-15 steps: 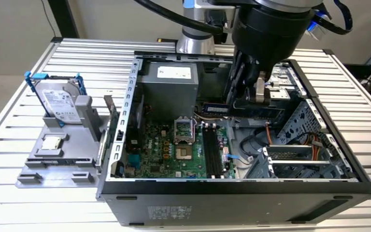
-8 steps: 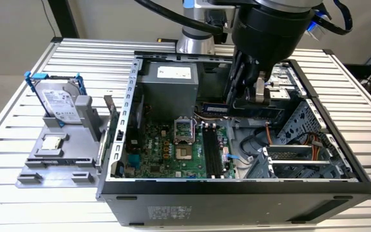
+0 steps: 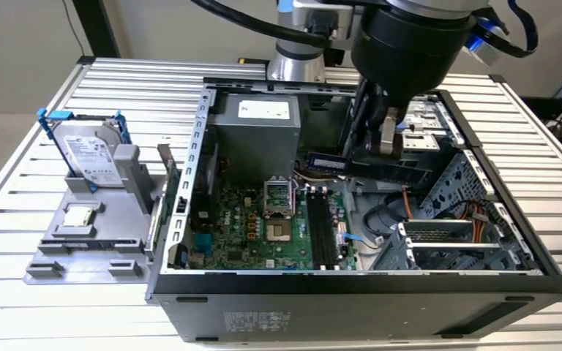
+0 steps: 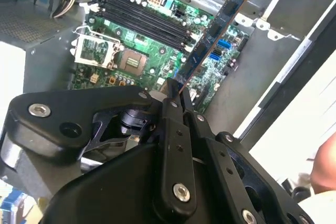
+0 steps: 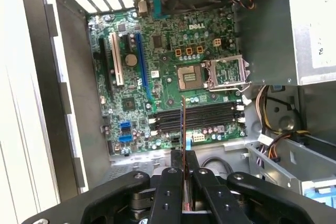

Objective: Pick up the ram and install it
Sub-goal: 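Insert the ram into the slot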

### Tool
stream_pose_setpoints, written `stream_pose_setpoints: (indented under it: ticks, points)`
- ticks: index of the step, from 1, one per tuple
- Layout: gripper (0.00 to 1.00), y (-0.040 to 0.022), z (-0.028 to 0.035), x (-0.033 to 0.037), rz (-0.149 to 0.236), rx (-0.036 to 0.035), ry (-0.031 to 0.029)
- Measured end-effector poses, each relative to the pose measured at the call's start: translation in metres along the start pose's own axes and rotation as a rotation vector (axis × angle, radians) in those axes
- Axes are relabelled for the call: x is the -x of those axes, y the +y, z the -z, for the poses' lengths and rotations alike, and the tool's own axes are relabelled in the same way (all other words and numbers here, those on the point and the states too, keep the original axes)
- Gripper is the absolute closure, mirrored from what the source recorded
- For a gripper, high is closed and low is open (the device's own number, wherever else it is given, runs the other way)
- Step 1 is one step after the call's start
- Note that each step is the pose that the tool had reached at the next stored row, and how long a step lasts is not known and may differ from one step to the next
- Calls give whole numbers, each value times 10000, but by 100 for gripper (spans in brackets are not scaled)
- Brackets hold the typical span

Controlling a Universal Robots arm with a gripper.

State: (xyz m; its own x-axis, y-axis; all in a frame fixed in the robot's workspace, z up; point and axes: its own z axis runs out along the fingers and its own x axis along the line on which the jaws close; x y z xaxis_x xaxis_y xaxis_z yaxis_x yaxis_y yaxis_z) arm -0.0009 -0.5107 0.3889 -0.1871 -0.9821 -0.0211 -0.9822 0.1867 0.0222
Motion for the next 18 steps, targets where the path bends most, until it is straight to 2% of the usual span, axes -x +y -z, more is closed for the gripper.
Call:
stream_pose_setpoints:
  ticks: [6,18]
  points:
    - [100,0,0,0,-798,-17,-18]
    - [100,0,0,0,-2645,-56,-58]
